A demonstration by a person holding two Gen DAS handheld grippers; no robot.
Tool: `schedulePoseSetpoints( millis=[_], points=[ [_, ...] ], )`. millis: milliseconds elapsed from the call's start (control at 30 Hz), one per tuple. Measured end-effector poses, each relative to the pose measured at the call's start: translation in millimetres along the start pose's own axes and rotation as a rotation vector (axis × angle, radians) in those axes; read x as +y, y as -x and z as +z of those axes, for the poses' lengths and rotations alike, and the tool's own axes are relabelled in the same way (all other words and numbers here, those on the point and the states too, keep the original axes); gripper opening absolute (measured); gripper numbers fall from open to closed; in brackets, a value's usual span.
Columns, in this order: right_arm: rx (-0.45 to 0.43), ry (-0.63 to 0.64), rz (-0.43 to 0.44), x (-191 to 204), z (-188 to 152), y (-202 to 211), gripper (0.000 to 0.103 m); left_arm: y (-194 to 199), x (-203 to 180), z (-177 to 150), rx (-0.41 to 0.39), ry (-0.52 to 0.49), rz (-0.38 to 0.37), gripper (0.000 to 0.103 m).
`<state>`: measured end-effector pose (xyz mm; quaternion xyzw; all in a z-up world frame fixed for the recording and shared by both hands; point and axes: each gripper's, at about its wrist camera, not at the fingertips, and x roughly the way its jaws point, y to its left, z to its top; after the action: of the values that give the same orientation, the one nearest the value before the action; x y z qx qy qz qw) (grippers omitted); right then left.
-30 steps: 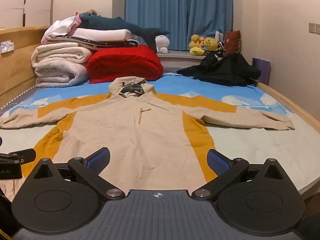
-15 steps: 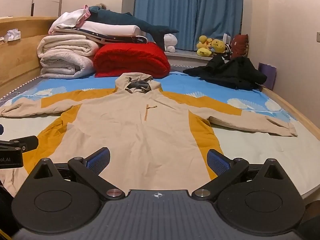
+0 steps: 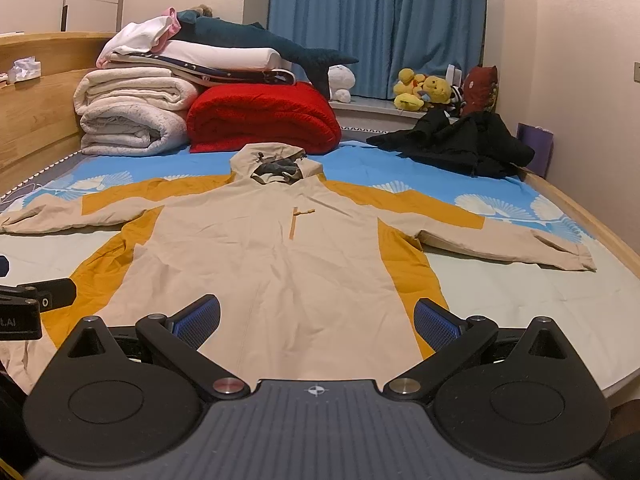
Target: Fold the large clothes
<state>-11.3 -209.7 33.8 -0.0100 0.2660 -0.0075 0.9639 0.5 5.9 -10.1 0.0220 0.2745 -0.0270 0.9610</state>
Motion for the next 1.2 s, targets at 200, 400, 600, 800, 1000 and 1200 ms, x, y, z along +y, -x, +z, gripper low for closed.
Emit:
schedulePoseSetpoints(
  millis=[200, 400, 600, 800, 1000, 1200],
  points=[
    [0.002, -0.001, 0.000, 0.7, 1.1, -0.4, 0.102, 1.0, -2.4, -0.2, -0.007, -0.013, -0.009, 0.103],
    [0.004, 0.000, 0.001, 1.7, 0.2, -1.5, 0.102, 1.0, -3.9, -0.9, -0.009, -0.019, -0.012, 0.103],
    [0.004, 0.002, 0.001, 3.0, -1.0, -1.8, 0.102, 0.7, -4.3, -1.3, -0.009, -0.019, -0.012, 0.103],
    [0.005, 0.002, 0.002, 3.6, -1.0, -1.9, 0.102, 0.8, -5.9, -0.8, -0.007, -0.021, -0.017, 0.103],
    [0.006, 0.003, 0.002, 2.7, 0.6, -1.6, 0.102, -0.1, -6.6, -0.8, -0.005, -0.018, -0.018, 0.103],
    [0.007, 0.003, 0.001, 3.3, 0.6, -1.8, 0.102, 0.5, -6.0, -1.1, -0.003, -0.016, -0.019, 0.103]
  ],
)
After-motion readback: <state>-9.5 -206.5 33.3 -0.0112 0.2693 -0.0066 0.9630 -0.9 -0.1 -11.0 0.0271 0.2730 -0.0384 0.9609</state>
